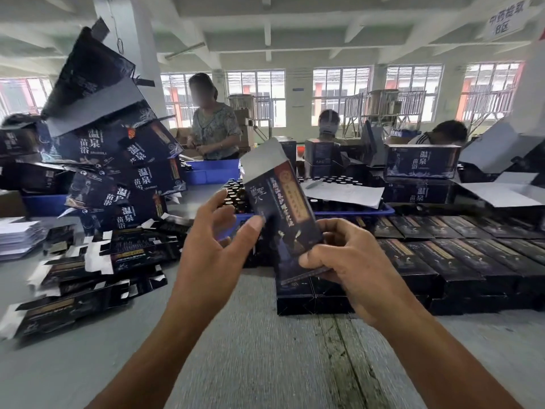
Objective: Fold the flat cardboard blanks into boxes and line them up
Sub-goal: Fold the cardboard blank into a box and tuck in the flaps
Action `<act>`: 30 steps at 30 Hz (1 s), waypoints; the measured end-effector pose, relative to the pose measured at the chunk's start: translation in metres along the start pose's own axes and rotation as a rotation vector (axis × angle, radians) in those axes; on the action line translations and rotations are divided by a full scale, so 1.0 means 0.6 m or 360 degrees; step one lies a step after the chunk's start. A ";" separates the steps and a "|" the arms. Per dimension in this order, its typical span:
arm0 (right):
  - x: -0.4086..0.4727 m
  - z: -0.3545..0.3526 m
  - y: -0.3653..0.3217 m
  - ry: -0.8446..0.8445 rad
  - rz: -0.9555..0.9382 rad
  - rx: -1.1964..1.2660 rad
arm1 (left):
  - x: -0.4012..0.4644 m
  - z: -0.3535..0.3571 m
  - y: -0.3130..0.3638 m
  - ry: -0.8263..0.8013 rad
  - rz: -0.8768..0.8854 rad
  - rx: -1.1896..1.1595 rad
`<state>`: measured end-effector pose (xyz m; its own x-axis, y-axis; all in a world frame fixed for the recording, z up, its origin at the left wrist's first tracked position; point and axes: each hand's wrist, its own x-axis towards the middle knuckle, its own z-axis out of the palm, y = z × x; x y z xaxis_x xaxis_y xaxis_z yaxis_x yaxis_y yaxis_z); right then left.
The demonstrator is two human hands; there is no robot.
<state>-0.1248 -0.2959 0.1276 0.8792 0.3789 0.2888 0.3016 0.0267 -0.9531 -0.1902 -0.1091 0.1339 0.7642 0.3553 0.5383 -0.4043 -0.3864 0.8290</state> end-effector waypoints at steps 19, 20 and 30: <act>-0.019 -0.012 -0.030 -0.0003 -0.0575 -0.0165 | 0.001 -0.011 0.000 -0.0550 0.0130 -0.0236; -0.019 -0.012 -0.031 -0.0020 -0.0557 -0.0170 | 0.002 -0.013 0.000 -0.0563 0.0121 -0.0225; -0.022 -0.015 -0.036 -0.0067 -0.0485 -0.0048 | 0.003 -0.011 -0.008 -0.0582 0.0088 -0.0146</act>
<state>-0.1396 -0.3100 0.1450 0.7308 0.3954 0.5564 0.5604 0.1178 -0.8198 -0.1902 -0.1014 0.1321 0.8622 0.0027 0.5065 -0.4803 -0.3128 0.8194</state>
